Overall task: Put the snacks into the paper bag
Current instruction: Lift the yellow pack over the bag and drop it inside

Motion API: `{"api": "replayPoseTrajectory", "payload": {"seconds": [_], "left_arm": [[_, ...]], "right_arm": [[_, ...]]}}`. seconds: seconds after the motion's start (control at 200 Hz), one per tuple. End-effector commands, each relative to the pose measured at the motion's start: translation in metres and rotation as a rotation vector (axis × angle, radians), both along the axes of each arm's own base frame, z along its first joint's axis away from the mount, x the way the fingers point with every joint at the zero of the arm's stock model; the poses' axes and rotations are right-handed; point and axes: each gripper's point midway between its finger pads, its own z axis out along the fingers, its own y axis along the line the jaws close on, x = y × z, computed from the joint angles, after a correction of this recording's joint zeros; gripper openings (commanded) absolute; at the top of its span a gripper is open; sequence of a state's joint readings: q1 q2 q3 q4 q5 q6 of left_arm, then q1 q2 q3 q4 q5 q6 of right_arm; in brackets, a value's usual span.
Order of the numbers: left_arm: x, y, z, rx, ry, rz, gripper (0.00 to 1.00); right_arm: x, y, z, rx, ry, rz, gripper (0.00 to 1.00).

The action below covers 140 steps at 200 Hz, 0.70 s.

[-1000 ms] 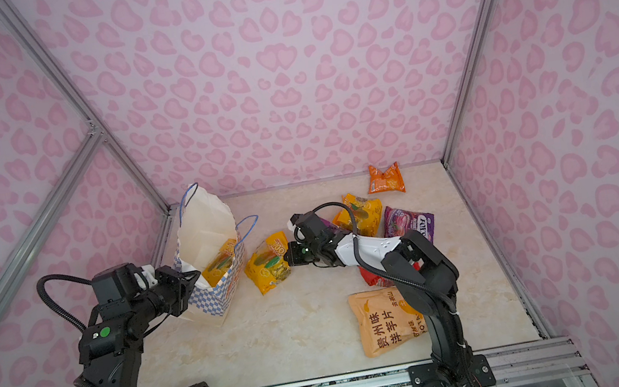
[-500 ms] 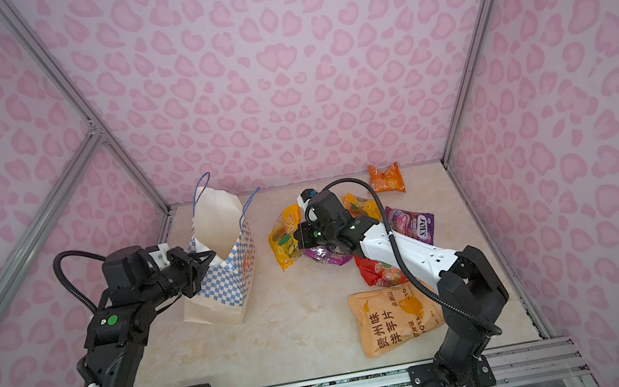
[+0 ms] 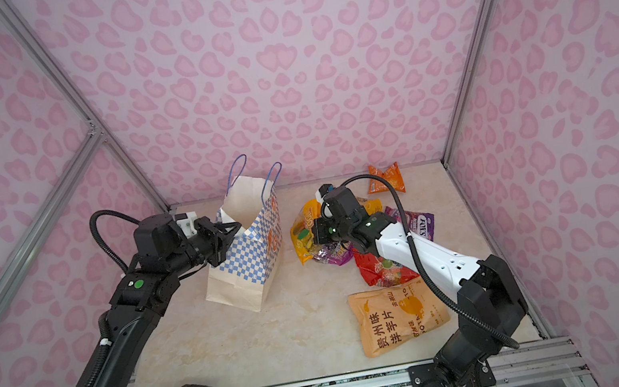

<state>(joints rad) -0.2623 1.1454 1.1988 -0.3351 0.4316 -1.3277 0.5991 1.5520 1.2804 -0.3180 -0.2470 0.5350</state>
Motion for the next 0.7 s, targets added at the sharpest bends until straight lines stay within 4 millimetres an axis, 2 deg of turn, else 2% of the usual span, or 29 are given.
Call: {"api": "replayPoseTrajectory", "payload": {"seconds": [0.0, 0.09, 0.25, 0.38, 0.49, 0.585, 0.695], "left_arm": [[0.012, -0.009, 0.051, -0.066, -0.185, -0.017, 0.03], [0.014, -0.013, 0.047, -0.074, -0.182, -0.032, 0.03], [0.005, 0.003, -0.005, -0.022, -0.075, 0.029, 0.03], [-0.015, 0.02, -0.038, 0.043, -0.016, 0.059, 0.03], [-0.037, 0.035, -0.067, 0.098, 0.054, 0.095, 0.03], [-0.062, 0.058, -0.095, 0.193, 0.149, 0.168, 0.03], [-0.081, 0.073, -0.112, 0.249, 0.2, 0.211, 0.03]], "right_arm": [[0.007, 0.002, 0.011, 0.026, -0.051, -0.011, 0.0], [0.008, 0.0, 0.01, 0.02, -0.052, -0.021, 0.0], [0.007, -0.002, 0.004, 0.01, -0.041, -0.024, 0.0], [0.006, -0.008, 0.005, -0.011, -0.044, -0.039, 0.0], [0.007, -0.019, 0.016, -0.039, -0.072, -0.083, 0.0], [0.009, -0.032, 0.03, -0.052, -0.099, -0.141, 0.0], [0.009, -0.042, 0.052, -0.051, -0.14, -0.188, 0.0]]}}
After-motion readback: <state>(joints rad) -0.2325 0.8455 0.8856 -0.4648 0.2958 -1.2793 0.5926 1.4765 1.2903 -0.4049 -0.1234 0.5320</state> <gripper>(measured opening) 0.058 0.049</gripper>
